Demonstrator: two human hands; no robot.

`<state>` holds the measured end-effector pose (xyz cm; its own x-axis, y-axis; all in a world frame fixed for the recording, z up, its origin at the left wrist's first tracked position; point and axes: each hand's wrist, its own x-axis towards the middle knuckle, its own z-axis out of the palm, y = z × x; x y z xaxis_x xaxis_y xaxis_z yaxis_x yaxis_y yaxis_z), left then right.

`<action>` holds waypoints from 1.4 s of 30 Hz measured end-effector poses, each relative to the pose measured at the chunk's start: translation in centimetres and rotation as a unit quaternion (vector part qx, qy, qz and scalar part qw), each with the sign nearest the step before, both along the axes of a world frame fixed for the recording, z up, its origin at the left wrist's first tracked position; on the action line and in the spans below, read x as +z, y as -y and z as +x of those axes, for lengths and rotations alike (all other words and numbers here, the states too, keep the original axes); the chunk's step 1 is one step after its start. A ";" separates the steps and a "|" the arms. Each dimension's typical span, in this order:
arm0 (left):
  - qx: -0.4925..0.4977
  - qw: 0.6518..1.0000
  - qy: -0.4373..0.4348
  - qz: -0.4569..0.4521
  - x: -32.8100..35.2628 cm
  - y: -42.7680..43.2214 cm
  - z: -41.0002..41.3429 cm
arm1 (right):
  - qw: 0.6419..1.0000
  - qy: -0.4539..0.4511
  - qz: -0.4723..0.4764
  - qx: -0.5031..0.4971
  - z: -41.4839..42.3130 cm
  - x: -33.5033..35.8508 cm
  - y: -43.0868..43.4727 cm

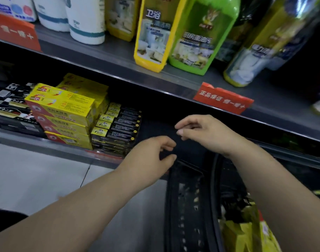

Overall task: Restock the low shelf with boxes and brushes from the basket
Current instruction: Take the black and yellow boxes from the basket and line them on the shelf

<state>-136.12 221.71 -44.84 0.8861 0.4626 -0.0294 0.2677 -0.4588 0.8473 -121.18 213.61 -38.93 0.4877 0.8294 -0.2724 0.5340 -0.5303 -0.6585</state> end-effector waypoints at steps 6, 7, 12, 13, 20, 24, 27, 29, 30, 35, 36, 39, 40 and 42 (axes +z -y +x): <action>-0.155 0.968 0.041 0.191 3.4 5.4 1.0 | 0.992 -0.034 0.028 -0.116 1.4 2.9 13.1; -0.168 0.966 0.044 0.192 3.6 6.4 1.2 | 0.990 -0.035 0.017 -0.134 2.0 2.7 15.1; -0.229 0.951 0.027 0.204 3.3 12.0 3.6 | 0.964 -0.031 -0.036 -0.260 5.1 -1.5 24.3; -0.239 0.949 0.020 0.204 3.2 13.1 4.2 | 0.957 -0.025 -0.054 -0.284 5.5 -2.9 25.9; -0.276 0.942 -0.017 0.188 1.7 17.7 6.6 | 0.915 0.112 -0.348 -0.173 8.8 -10.5 29.9; -0.281 0.945 -0.044 0.159 0.8 18.2 7.6 | 0.905 0.189 -0.362 -0.120 10.3 -13.7 28.3; -0.277 0.949 -0.062 0.135 0.3 18.3 8.0 | 0.904 0.190 -0.369 -0.104 11.2 -16.0 27.4; -0.275 0.951 -0.073 0.124 0.0 18.4 8.2 | 0.902 0.188 -0.378 -0.094 11.5 -17.5 27.0; -0.273 0.951 -0.077 0.119 -0.2 18.4 8.3 | 0.902 0.191 -0.376 -0.094 11.6 -18.1 26.9; -0.256 0.957 -0.105 0.091 -0.6 18.2 8.8 | 0.889 0.263 -0.364 -0.085 12.6 -19.0 26.7; -0.252 0.957 -0.111 0.087 -0.6 18.2 8.8 | 0.887 0.261 -0.374 -0.077 12.7 -18.9 26.7; -0.240 0.960 -0.120 0.081 -0.8 18.1 8.9 | 0.879 0.245 -0.405 -0.053 13.1 -18.5 26.6; -0.237 0.961 -0.122 0.079 -0.9 18.1 8.9 | 0.879 0.235 -0.411 -0.052 13.3 -18.1 26.7; -0.229 0.963 -0.125 0.073 -1.0 18.0 8.9 | 0.876 0.211 -0.430 -0.047 13.6 -17.3 27.0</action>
<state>-127.20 203.71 -45.81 0.9719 0.0411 -0.2319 0.1961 -0.6863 0.7003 -107.57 186.57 -56.22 0.7511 0.3561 -0.5559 0.5606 -0.7887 0.2523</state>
